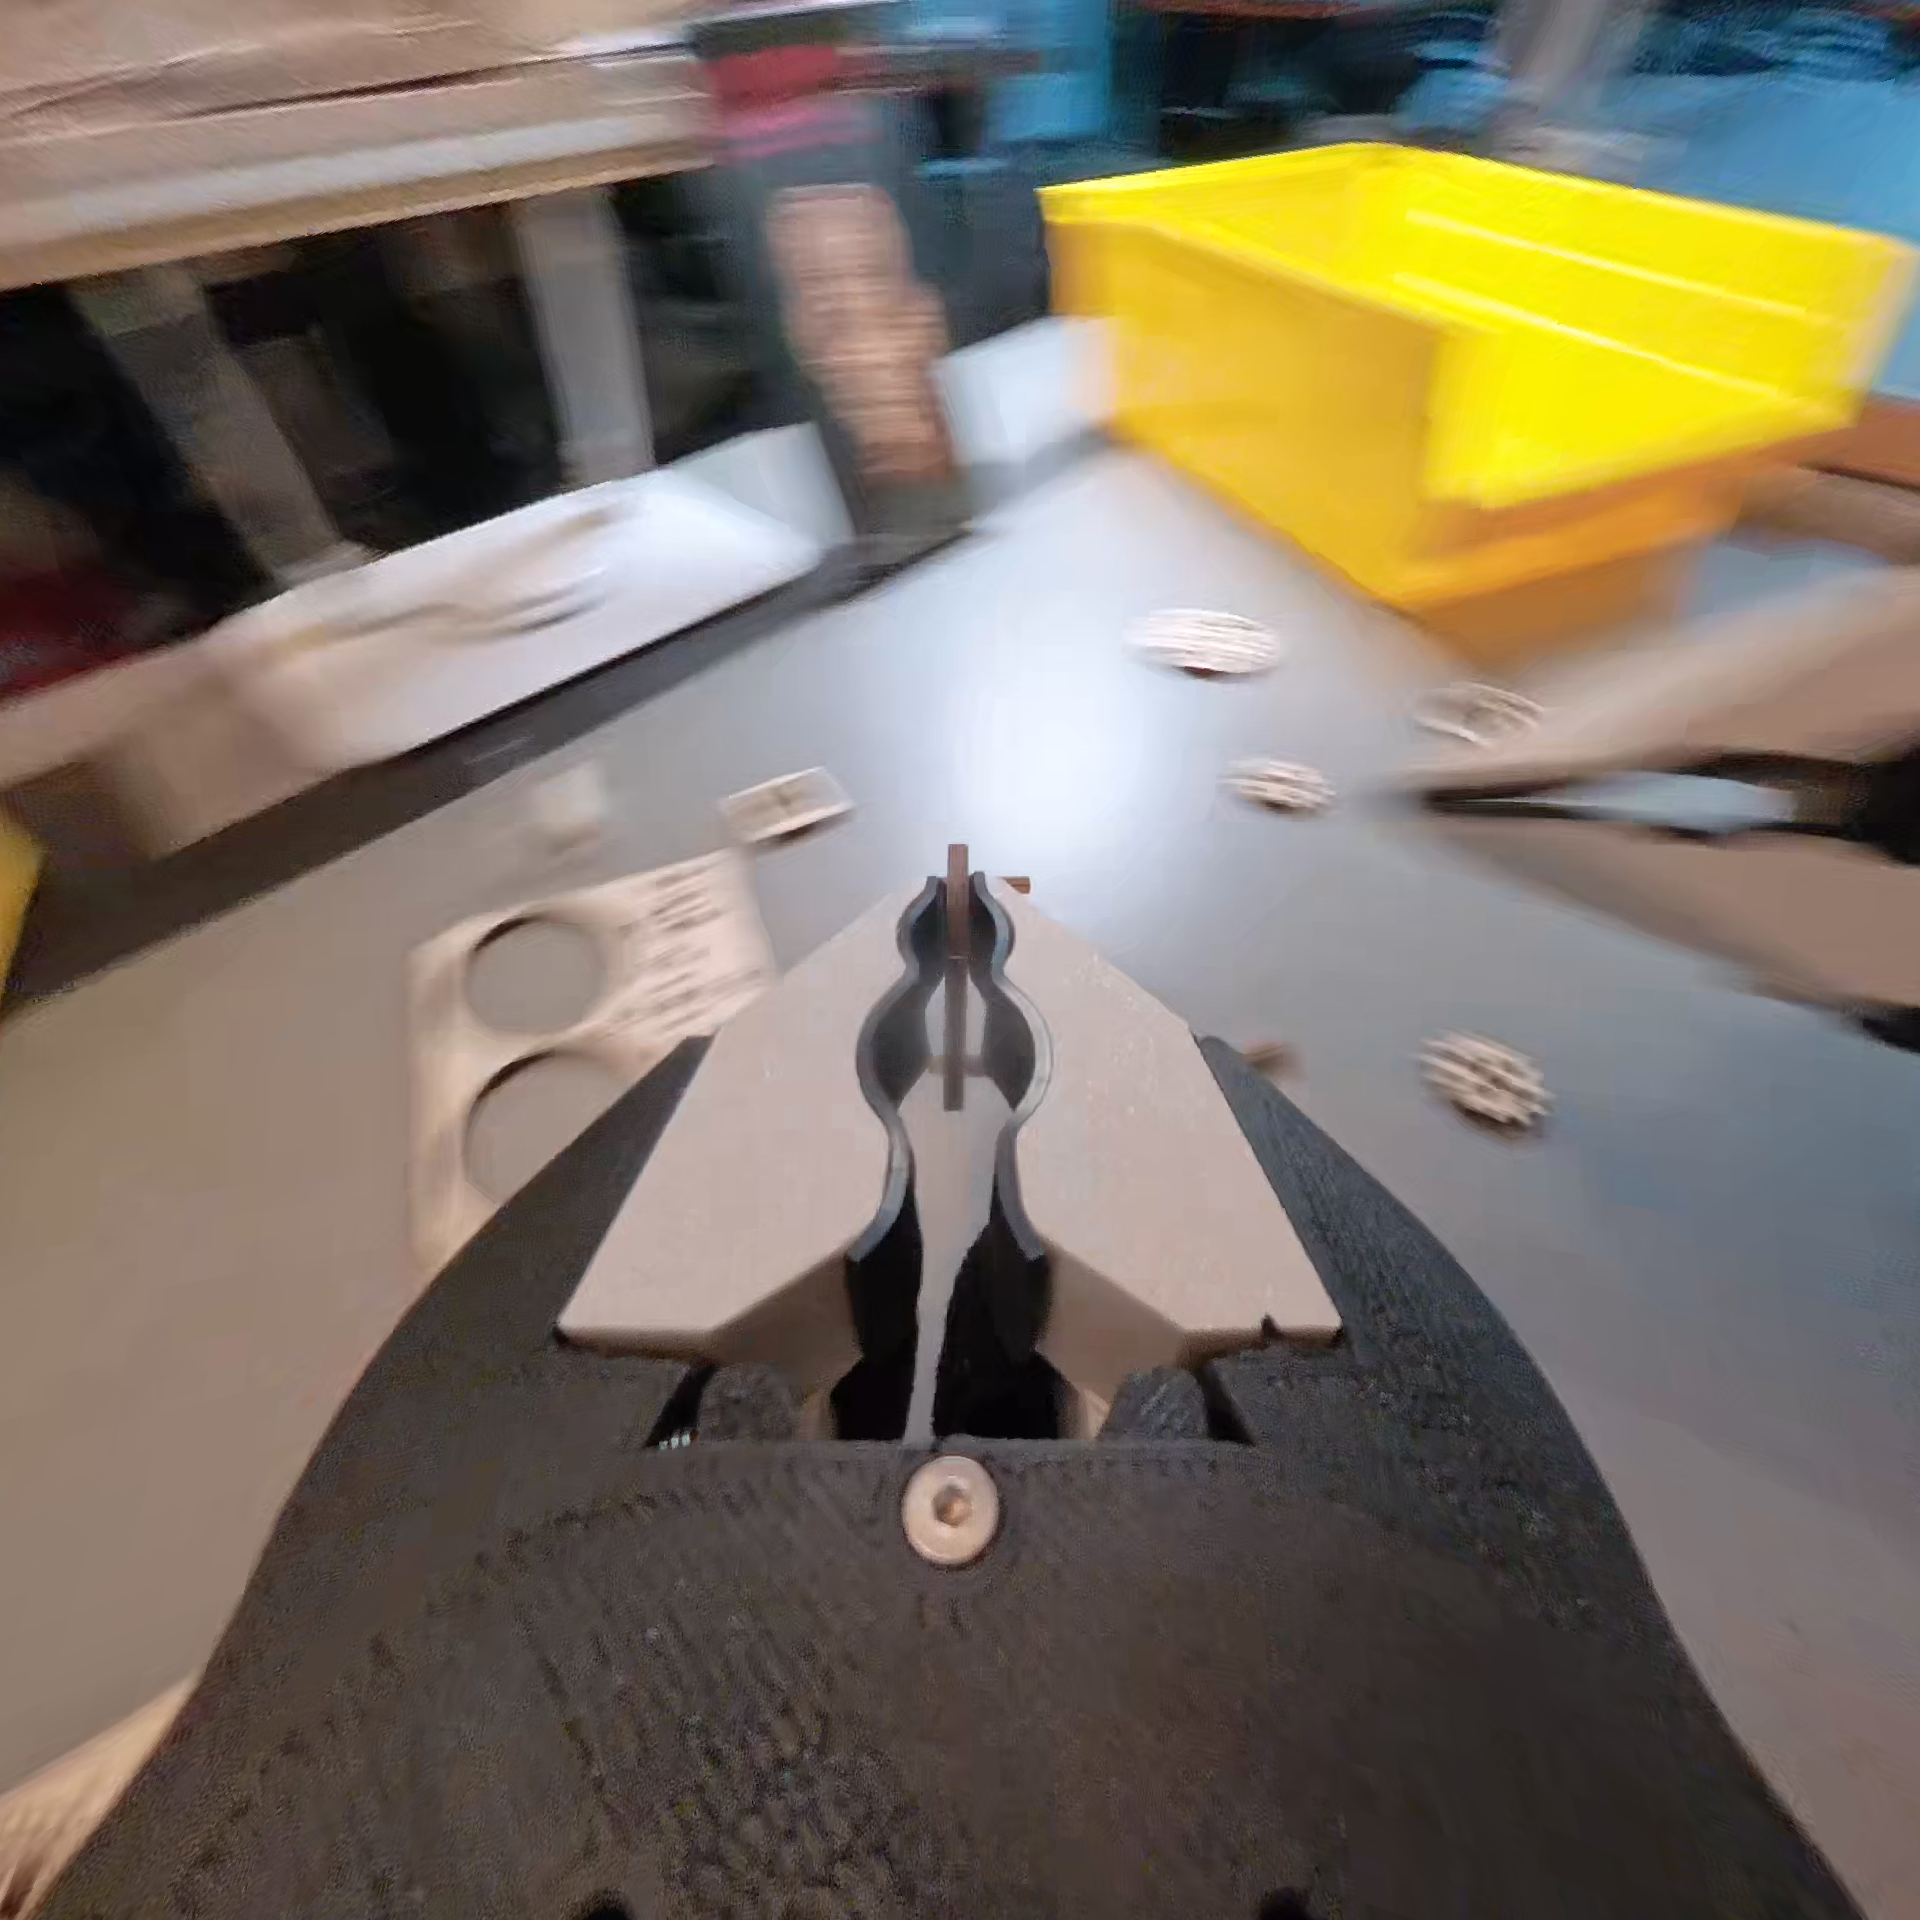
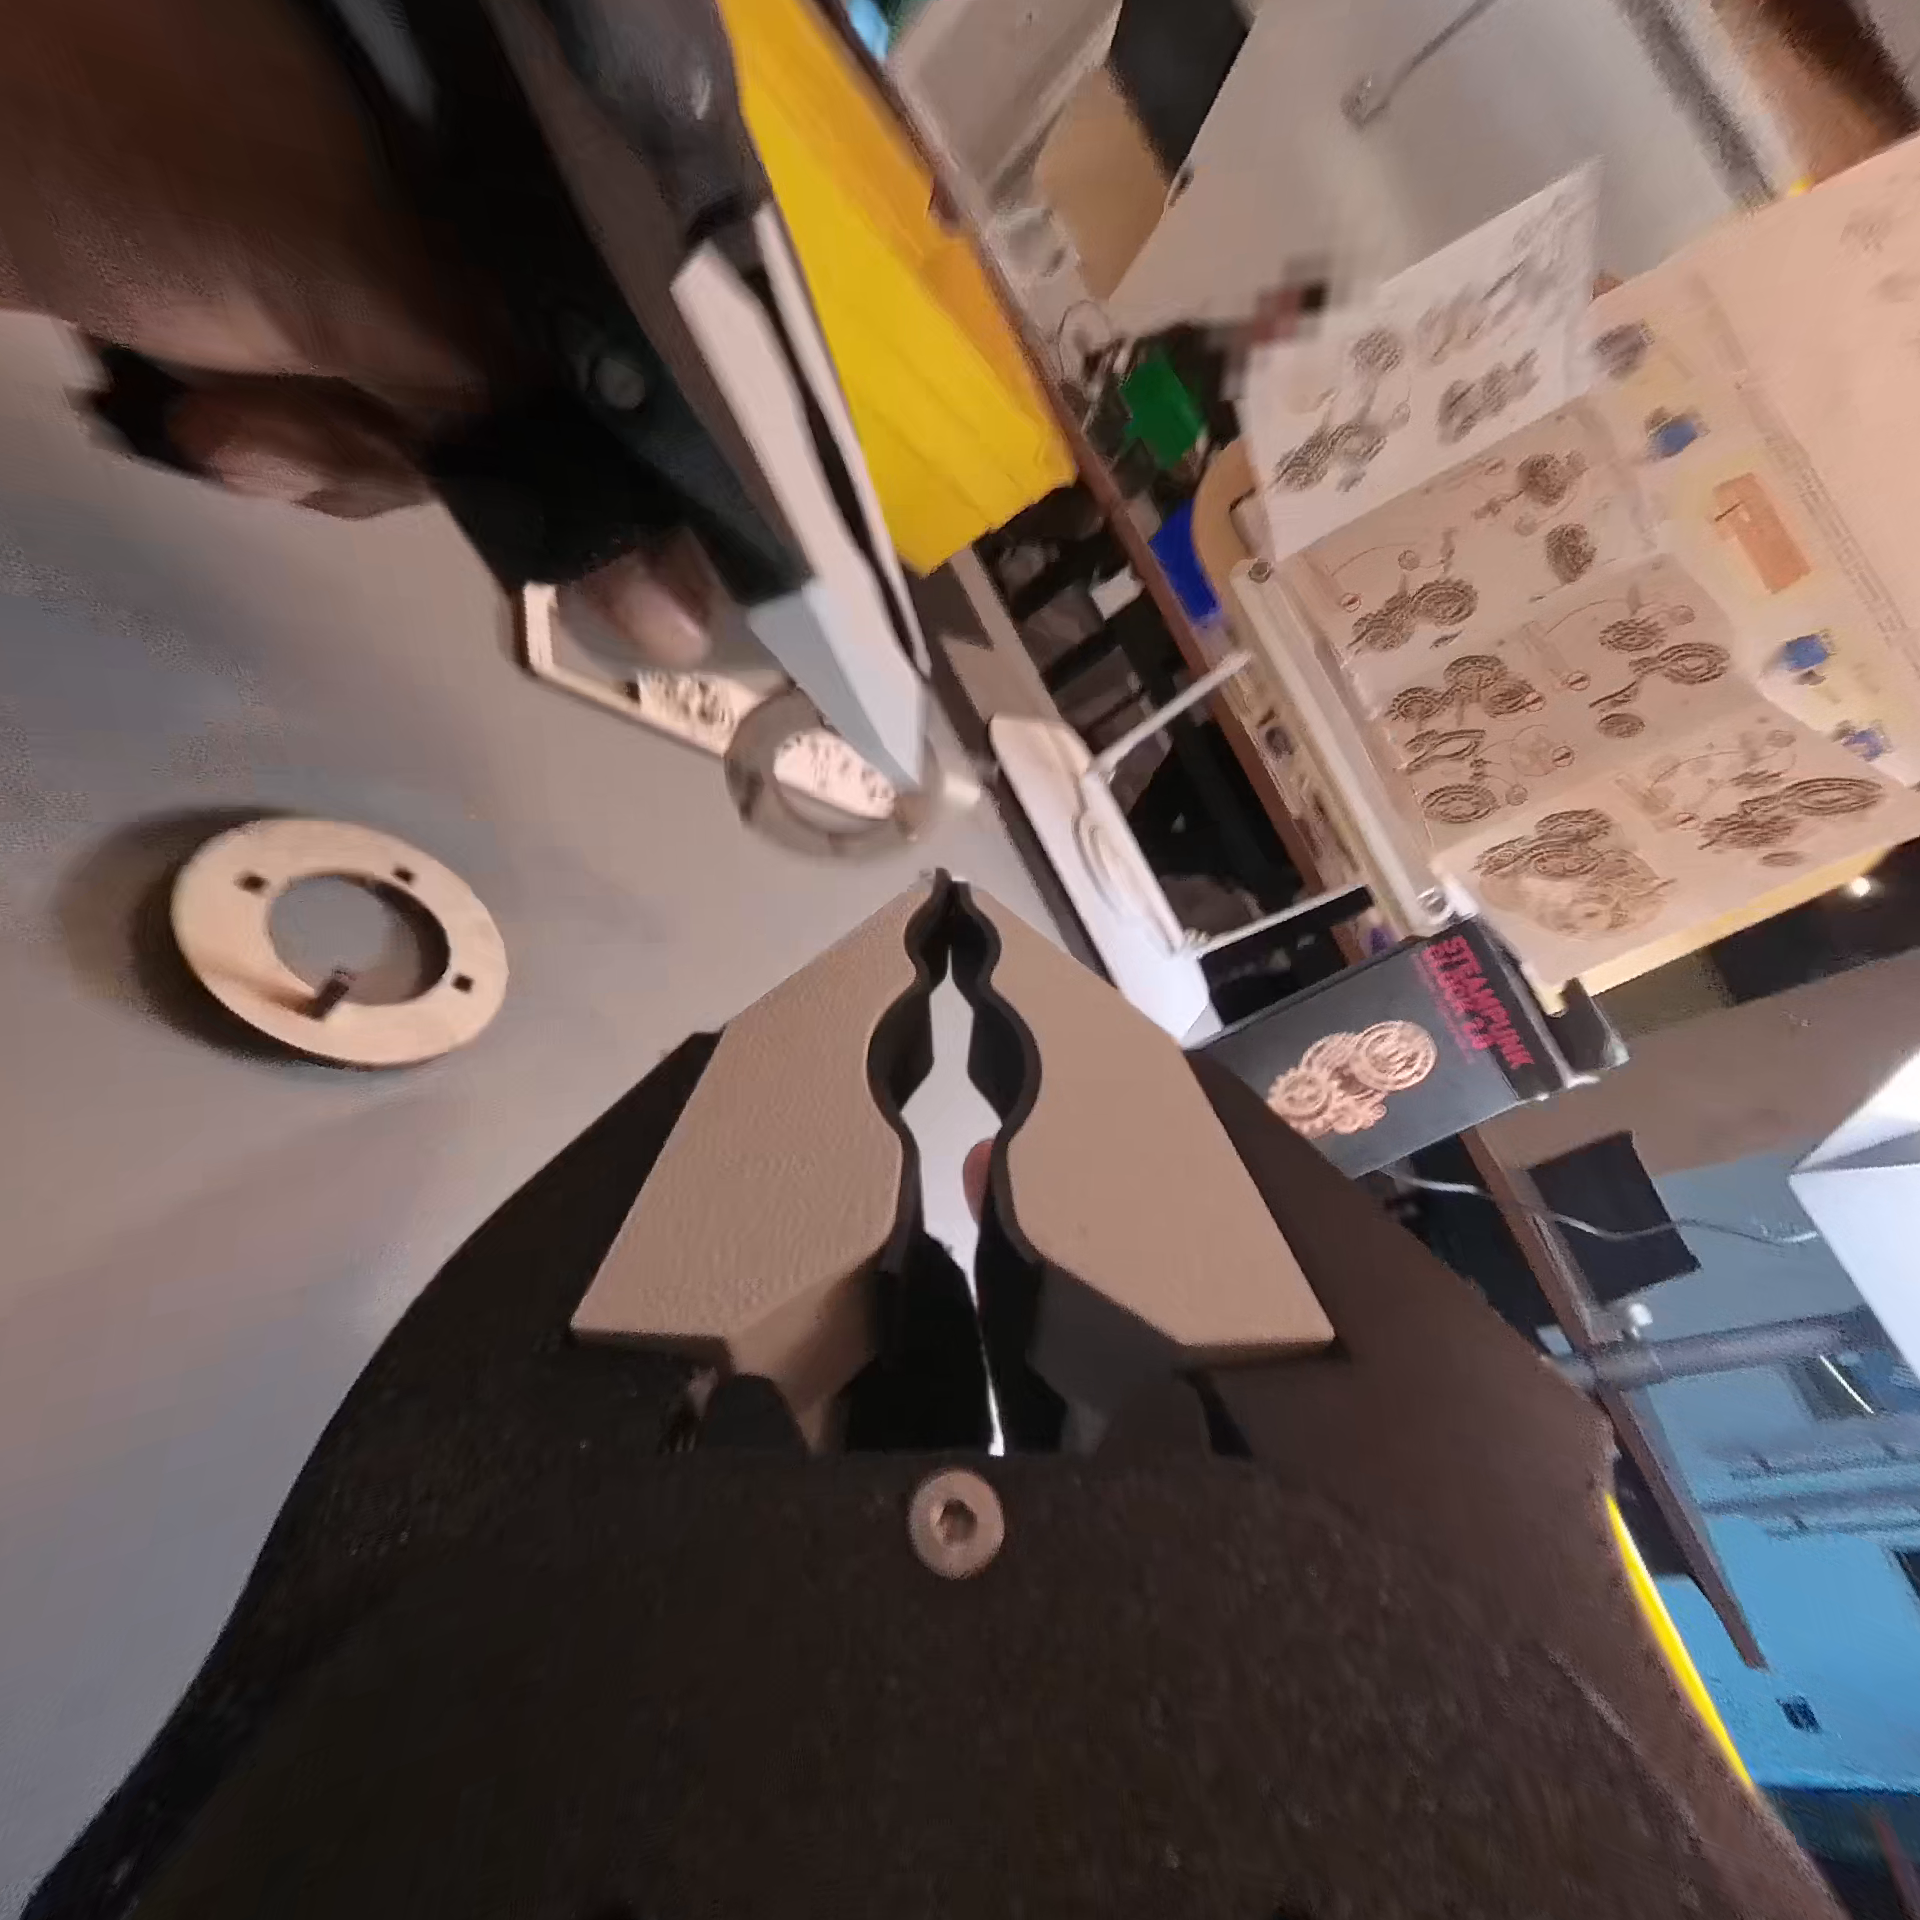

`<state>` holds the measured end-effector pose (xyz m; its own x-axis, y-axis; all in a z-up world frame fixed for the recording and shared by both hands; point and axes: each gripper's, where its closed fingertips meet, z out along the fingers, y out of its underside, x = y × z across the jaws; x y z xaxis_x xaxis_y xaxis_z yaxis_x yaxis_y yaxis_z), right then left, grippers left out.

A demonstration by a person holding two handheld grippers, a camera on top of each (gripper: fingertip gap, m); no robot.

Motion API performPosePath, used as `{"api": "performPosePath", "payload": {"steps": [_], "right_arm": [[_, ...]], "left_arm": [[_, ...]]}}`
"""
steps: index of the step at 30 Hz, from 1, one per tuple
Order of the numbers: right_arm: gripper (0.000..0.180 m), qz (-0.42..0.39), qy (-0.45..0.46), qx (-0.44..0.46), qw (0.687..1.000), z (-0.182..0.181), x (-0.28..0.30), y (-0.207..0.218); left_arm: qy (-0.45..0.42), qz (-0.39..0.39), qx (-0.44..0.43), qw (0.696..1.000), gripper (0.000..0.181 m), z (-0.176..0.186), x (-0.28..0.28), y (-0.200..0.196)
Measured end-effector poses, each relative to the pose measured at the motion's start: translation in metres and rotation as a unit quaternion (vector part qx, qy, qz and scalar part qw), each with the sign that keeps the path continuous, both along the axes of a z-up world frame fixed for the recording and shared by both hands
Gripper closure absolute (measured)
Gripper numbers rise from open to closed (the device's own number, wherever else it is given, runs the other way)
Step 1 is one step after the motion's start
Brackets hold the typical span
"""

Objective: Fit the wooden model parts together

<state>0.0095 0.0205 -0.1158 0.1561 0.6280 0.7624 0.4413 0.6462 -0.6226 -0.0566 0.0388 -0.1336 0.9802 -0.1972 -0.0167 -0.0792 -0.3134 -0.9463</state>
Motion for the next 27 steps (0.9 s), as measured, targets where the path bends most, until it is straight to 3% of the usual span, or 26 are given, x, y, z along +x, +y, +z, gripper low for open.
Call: {"api": "performPosePath", "payload": {"steps": [1, 2, 5, 9, 11, 14, 27], "right_arm": [[0.18, -0.002, 0.011, -0.009, 1.0, 0.007, 0.007, -0.003], [0.18, 0.002, 0.009, -0.032, 0.999, 0.003, 0.011, -0.005], [0.18, 0.042, -0.018, -0.067, 0.997, -0.012, -0.001, -0.012], [0.177, 0.036, 0.016, -0.064, 0.997, 0.003, -0.004, 0.0], [0.162, 0.044, 0.009, -0.066, 0.997, 0.002, -0.01, -0.003], [0.157, 0.056, 0.017, -0.044, 0.997, 0.013, -0.019, -0.009], [0.177, 0.056, 0.019, -0.008, 0.998, 0.02, -0.024, -0.012]], "left_arm": [[-0.102, 0.013, 0.001, 0.995, 0.18, 0.009, -0.025, -0.005], [-0.15, 0.0, 0.014, 0.989, 0.18, 0.023, -0.033, -0.011], [-0.089, -0.078, 0.03, 0.992, 0.18, 0.037, 0.018, -0.014], [-0.128, -0.07, 0.04, 0.988, 0.18, 0.045, 0.002, -0.017], [-0.131, -0.087, 0.032, 0.987, 0.18, 0.042, 0.01, -0.02], [-0.126, -0.108, 0.026, 0.986, 0.18, 0.038, 0.024, -0.022], [-0.121, -0.139, 0.012, 0.983, 0.18, 0.041, 0.052, -0.025]]}}
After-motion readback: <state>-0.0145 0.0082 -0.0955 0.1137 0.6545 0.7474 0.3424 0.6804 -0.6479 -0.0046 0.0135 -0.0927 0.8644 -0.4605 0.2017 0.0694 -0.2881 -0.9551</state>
